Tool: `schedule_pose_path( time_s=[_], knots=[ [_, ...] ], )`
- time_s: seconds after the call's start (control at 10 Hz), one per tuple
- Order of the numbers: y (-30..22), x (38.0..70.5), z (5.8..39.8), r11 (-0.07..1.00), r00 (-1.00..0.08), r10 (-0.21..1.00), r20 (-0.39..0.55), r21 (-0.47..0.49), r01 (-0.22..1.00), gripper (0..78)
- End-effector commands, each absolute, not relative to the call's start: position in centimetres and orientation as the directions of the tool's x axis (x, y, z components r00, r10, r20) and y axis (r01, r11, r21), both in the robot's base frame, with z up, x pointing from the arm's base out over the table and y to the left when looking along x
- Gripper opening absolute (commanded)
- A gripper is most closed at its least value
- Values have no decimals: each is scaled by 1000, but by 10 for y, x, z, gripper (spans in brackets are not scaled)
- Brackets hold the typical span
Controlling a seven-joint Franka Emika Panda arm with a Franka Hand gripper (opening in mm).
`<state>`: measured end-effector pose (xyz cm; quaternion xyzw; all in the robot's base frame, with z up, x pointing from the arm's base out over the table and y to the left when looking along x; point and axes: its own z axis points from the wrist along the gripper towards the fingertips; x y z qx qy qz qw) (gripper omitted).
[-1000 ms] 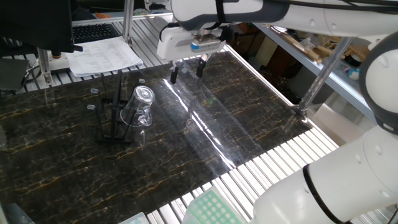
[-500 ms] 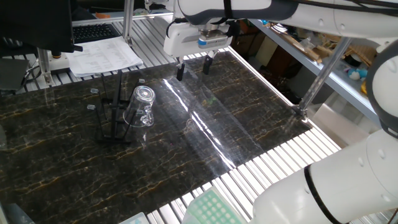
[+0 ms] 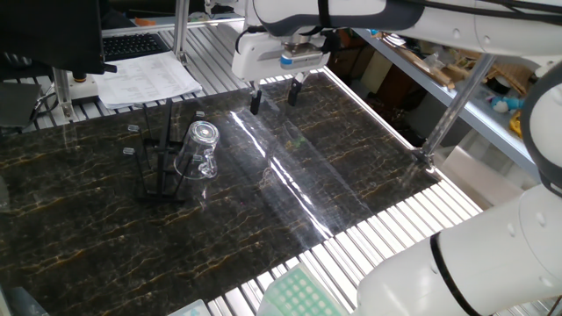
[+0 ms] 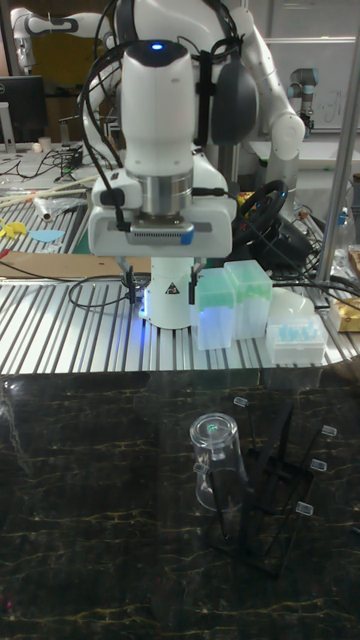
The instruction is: Put the cup on the cup rack
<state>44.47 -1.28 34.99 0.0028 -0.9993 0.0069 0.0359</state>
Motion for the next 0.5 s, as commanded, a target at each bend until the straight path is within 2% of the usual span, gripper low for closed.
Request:
schedule_pose_path(
  time_s=[0.1, 0.5],
  knots=[
    [-14, 442, 357, 1000, -999, 22, 41, -16, 21, 775],
    [-14, 442, 357, 1000, -999, 25, 44, -17, 24, 775]
  ],
)
